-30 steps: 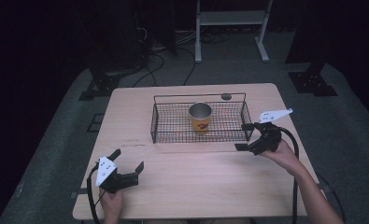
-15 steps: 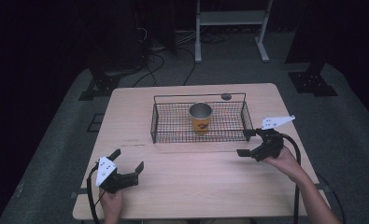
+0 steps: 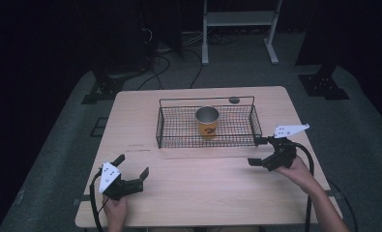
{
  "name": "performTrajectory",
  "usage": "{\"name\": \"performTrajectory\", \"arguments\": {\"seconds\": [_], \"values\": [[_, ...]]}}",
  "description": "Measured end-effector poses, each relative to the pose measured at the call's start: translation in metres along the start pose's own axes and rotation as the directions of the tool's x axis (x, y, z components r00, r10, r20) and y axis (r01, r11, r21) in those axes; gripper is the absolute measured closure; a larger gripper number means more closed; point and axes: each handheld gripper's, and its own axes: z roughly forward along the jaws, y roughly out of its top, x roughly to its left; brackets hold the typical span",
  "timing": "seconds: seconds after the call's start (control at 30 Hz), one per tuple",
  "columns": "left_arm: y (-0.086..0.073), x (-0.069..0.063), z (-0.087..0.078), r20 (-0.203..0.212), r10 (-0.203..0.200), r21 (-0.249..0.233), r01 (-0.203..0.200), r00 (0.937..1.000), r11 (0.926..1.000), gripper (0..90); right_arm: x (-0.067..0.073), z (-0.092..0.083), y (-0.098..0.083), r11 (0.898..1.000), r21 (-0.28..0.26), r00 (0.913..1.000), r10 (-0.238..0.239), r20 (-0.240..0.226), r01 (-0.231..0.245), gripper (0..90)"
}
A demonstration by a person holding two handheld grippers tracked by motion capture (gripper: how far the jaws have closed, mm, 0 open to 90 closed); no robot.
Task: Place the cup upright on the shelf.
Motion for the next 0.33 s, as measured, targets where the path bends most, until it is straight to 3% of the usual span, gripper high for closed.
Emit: {"name": "performTrajectory", "arguments": {"seconds": [0.33], "values": [[0.0001,0.0001,0.0005,-0.003,0.001,0.001,-0.001,1.0000,1.0000,0.0,0.0054,-0.0012,-0.0062,1.000,-0.023,1.0000,0.005,-0.005,-0.005,0.0]]}}
